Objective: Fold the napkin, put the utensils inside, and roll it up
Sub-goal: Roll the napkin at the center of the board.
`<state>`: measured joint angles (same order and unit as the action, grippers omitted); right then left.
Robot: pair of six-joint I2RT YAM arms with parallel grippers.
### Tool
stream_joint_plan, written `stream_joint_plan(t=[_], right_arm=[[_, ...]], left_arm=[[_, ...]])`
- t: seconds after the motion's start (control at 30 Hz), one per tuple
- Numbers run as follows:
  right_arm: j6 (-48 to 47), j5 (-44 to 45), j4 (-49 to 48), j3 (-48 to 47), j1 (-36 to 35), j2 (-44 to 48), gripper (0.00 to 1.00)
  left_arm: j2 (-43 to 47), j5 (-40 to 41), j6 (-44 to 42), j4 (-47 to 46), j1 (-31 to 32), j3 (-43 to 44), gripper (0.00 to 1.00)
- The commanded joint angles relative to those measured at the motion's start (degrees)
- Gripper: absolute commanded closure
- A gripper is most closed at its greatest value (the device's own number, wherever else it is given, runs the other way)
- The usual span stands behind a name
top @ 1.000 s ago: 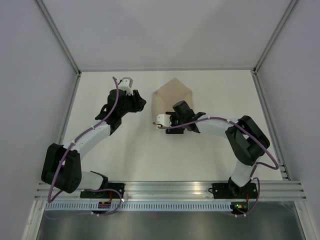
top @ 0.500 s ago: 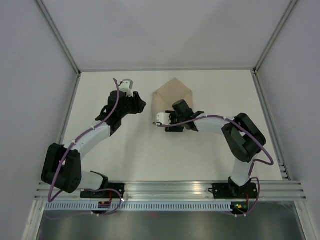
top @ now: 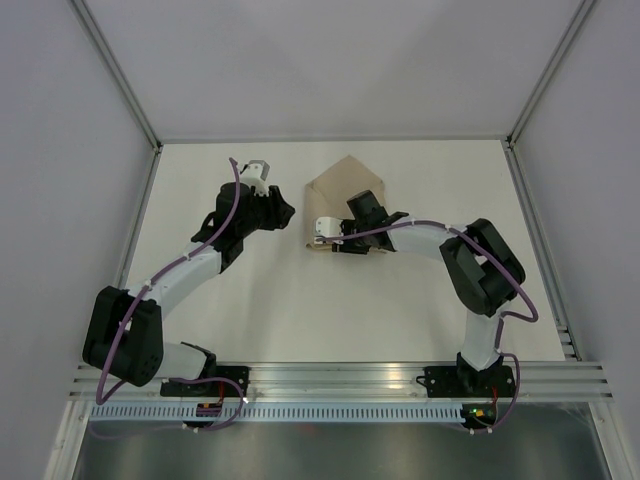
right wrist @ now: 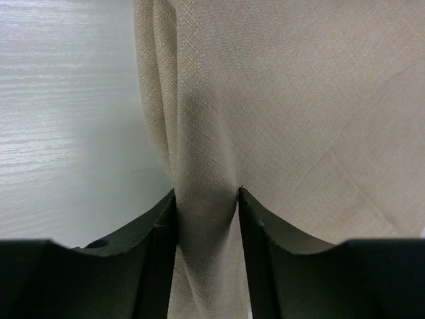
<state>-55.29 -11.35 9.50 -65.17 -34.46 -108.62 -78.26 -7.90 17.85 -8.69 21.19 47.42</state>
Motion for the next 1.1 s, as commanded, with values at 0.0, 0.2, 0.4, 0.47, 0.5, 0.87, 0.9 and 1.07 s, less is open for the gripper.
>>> stream_joint_plan(t=[0.0,0.2,0.4,0.47,0.5,0.87,0.9,1.07], right_arm=[[-0.08,-2.79,6.32,-1.19,0.71,-3.0,0.54],[0.36,-4.29,9.65,-2.42,0.88,-5.28,0.67],[1.06,-7.54,14.84,-5.23,1.85,-7.22,0.79],[0.97,-9.38,16.07,-5.93,2.37,-7.13,0.81],[0.88,-10.0,18.86,-7.42,2.73,-7.39,0.82],[-2.63,-16.77,37.85,-16.38,5.01,-12.58,0.88],[-2.89,-17.73,39.01,-16.92,5.28,-13.71,0.88],[-4.21,-19.76,44.63,-19.64,6.15,-16.44,0.88]], left_arm=[[-0.31,-1.5,-2.73,-1.77,-0.01,-0.13,0.49],[-1.11,-0.54,-3.52,-2.12,0.87,-0.31,0.49],[-0.41,1.04,-3.35,-5.1,1.4,-2.24,0.49],[0.03,1.31,-2.73,-6.69,1.48,-2.86,0.49],[0.38,1.48,-2.73,-7.21,1.57,-3.47,0.5],[5.83,3.33,-7.03,-19.24,4.2,-11.46,0.53],[6.27,3.24,-8.17,-20.39,4.47,-12.95,0.53],[10.23,5.17,-12.48,-27.16,8.77,-18.66,0.56]])
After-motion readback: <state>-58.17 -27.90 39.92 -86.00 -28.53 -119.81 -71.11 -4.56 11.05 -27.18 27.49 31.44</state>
